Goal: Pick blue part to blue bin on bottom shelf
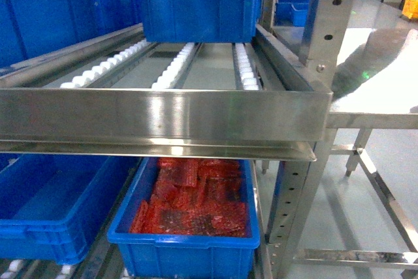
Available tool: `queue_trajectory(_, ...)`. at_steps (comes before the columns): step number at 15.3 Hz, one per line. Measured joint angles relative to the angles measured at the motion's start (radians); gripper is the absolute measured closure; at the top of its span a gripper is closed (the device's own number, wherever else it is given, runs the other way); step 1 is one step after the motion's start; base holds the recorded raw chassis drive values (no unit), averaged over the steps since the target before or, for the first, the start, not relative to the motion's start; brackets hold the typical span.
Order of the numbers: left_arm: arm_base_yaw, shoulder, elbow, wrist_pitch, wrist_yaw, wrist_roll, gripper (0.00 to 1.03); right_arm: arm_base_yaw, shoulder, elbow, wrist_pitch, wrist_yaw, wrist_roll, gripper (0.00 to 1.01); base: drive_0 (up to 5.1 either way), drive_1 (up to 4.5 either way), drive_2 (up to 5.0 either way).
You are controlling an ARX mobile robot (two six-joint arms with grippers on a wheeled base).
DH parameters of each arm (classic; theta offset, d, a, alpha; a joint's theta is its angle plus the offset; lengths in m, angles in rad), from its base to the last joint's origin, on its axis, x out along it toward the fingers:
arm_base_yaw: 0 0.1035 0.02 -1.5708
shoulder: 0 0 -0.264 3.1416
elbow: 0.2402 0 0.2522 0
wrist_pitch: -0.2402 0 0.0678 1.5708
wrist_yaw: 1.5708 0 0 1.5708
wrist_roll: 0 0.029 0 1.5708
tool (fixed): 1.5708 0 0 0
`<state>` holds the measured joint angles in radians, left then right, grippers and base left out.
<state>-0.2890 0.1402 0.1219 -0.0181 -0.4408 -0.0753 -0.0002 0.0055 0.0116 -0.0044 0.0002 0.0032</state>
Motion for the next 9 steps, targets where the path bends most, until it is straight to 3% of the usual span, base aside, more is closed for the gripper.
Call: queue_trajectory(9,0.0,0.0,0.0,0.0,0.0,0.0,0.6,0.0,0.0,0.0,0.0,0.0,0.0,0.03,-4.8,2.55,2.5)
